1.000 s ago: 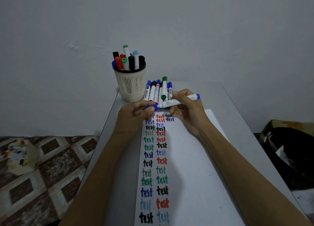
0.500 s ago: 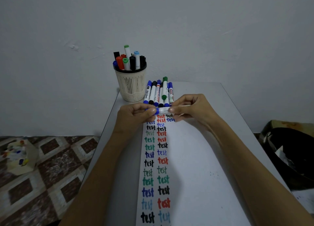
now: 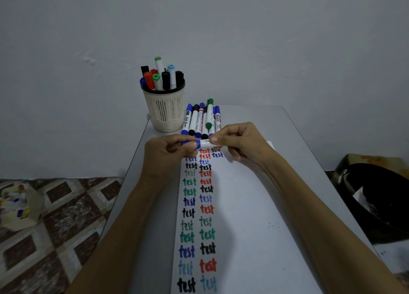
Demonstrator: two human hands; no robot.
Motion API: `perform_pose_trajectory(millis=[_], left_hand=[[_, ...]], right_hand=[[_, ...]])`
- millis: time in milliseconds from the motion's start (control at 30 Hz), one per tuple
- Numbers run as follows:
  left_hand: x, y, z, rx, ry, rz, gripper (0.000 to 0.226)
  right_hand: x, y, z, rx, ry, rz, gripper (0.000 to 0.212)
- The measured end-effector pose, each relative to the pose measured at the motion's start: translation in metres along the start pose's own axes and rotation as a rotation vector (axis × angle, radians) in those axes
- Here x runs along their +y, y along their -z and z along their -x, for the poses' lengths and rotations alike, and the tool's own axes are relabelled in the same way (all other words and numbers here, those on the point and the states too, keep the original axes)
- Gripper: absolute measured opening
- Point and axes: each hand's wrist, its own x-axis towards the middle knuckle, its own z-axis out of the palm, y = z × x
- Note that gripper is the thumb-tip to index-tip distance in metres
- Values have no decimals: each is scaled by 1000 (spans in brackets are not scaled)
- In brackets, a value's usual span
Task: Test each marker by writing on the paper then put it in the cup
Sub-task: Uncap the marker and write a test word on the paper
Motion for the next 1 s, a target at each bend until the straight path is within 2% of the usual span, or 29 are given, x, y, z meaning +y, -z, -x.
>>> perform_pose_trajectory(millis=[133, 367, 467, 567, 633, 733, 800, 900, 1000], left_hand=[[2, 0, -2, 15, -51, -21, 23], [-1, 11, -6, 7, -147, -116, 23], [-7, 9, -6, -12, -199, -257, 37], [-13, 9, -7, -79, -90, -341, 58], [-19, 11, -9, -121, -45, -413, 62], [-18, 11, -7, -159, -72, -543, 48], [-16, 11, -6, -168, -89, -550, 41], [-16, 12, -6, -164, -96, -558, 39], [-19, 12, -7, -161, -119, -584, 40]], right_hand=[[-3, 3, -1, -14, 1, 31, 10], [-11, 1, -7, -15, 152, 421, 23], [-15, 3, -12, -4, 200, 663, 28], [-19, 2, -20, 66, 176, 810, 20], [-24, 4, -28, 199, 195, 762, 15], [-41, 2, -43, 332, 267, 475, 17], [-53, -5, -58, 349, 302, 303, 31], [-72, -20, -80, 361, 411, 186, 61], [-86, -38, -97, 418, 562, 91, 73]])
